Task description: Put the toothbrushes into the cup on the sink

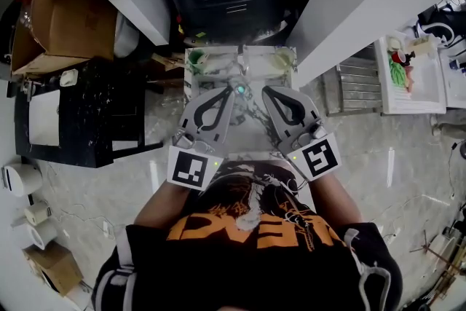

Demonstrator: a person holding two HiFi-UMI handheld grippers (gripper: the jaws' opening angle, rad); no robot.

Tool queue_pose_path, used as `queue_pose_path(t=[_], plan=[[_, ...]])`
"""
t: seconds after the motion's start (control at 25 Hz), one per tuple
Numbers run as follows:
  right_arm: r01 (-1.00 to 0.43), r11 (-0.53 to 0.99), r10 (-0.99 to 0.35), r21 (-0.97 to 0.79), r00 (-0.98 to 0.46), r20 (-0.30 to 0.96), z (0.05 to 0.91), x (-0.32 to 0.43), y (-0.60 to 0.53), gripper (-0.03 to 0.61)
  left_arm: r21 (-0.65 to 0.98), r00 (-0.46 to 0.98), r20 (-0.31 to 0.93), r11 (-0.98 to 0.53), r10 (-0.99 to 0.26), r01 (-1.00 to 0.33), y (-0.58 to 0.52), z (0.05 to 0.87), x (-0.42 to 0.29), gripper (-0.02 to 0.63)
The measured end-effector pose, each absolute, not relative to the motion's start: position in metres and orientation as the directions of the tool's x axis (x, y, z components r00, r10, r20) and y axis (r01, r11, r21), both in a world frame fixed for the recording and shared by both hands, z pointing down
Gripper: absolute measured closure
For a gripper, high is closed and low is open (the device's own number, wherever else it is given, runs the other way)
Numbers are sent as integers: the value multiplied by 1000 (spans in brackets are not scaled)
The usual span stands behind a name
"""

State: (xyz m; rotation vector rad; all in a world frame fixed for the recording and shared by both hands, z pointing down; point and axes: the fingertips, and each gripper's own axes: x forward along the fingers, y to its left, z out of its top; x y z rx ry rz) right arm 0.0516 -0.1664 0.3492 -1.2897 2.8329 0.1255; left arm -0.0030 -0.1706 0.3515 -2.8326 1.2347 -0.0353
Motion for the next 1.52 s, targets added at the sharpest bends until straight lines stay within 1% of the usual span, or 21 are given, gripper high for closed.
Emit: queue_pose_path(t=[0.48, 0.72, 1.52], plan=[[-760, 646, -757, 73, -650, -67, 344, 59, -162, 565, -63, 694, -16, -692, -720, -719, -166, 343, 8, 591], [-761, 644, -759, 74, -648, -58, 347, 60, -163, 566, -68, 696, -3, -694, -718, -717, -161, 345, 10, 591], [-757, 649, -755, 77, -653, -58, 352, 60, -168, 566, -60, 660, -2, -658, -752, -750, -168, 349, 3, 591]])
